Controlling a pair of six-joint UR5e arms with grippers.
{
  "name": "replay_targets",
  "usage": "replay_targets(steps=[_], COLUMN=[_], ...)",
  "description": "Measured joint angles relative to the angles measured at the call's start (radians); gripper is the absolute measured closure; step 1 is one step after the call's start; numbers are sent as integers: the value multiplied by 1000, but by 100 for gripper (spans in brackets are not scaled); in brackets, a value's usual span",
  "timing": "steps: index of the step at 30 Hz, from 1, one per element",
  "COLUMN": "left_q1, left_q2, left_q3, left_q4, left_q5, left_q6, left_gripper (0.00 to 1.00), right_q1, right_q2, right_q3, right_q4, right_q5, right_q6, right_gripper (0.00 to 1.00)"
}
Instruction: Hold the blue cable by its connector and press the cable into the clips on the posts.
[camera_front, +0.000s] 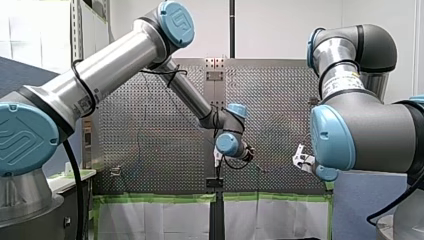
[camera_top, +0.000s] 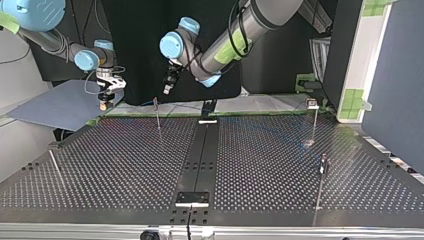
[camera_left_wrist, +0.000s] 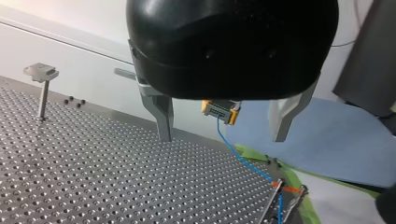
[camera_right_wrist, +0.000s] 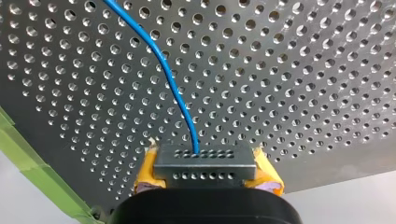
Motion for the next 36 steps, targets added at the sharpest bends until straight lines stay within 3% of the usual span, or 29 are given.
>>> replay_targets(steps=[17, 29, 36], left_q1=[-23, -23, -26], left_q2=[157, 258, 321], left_q3=[-157, -258, -321], left_q4=[-14, 70, 83], left_q5=[-36, -51, -81], left_q6=[9, -5, -4], left_gripper=[1, 1, 1], right_q1=[-4, -1, 0], right_q2=[-1, -1, -1], right_q3=[0, 0, 0], right_q4=[16, 16, 16], right_q5=[24, 24, 18], right_q6=[1, -2, -9], right_gripper=[100, 100, 100])
